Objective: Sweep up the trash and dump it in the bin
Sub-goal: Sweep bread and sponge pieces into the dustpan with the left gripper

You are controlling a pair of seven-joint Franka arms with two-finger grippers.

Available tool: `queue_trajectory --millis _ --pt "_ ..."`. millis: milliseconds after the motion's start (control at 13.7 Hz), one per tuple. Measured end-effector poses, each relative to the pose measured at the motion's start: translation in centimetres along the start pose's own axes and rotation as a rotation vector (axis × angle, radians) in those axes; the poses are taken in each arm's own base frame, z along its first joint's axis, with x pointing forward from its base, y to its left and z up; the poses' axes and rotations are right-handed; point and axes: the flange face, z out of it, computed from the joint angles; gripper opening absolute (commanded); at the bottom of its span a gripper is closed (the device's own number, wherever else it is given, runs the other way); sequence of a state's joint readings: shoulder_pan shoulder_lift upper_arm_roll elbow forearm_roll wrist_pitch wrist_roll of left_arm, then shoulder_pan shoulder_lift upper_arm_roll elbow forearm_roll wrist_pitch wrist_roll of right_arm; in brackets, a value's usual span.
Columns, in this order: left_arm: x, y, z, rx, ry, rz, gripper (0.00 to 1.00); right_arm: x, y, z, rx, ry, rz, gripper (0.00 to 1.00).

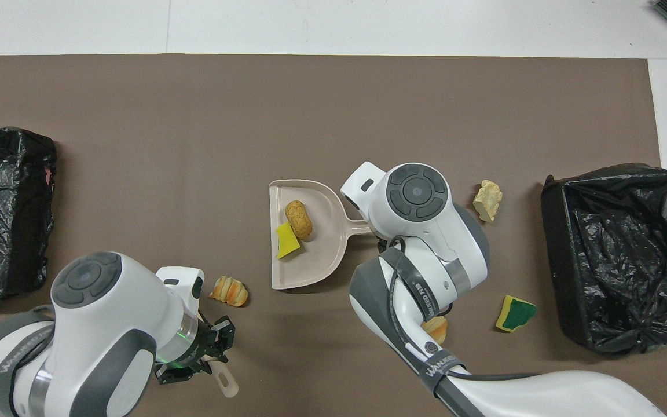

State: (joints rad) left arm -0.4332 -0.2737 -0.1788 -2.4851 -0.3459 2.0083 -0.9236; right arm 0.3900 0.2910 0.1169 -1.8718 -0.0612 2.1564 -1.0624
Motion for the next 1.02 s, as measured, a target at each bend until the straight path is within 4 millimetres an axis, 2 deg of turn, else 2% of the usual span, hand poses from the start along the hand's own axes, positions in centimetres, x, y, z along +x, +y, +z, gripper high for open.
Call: queue_trajectory --millis 364,728,873,1019 --pt "1.4 3.6 -0.9 -0.080 0.058 0.207 0.00 0.0 0.0 0.0 0.000 0.000 0.011 0.00" --pt "3.1 9.0 -4.4 -0.167 0.084 0.263 0.00 0.0 0.0 0.0 0.000 0.000 0.011 0.00" --pt "3.3 9.4 -5.5 -0.162 0.061 0.265 0.00 0.0 0.0 0.0 0.000 0.000 0.011 0.00" --pt "3.8 8.2 -7.9 -0.129 0.015 0.280 0.00 0.1 0.0 0.0 0.000 0.000 0.010 0.00"
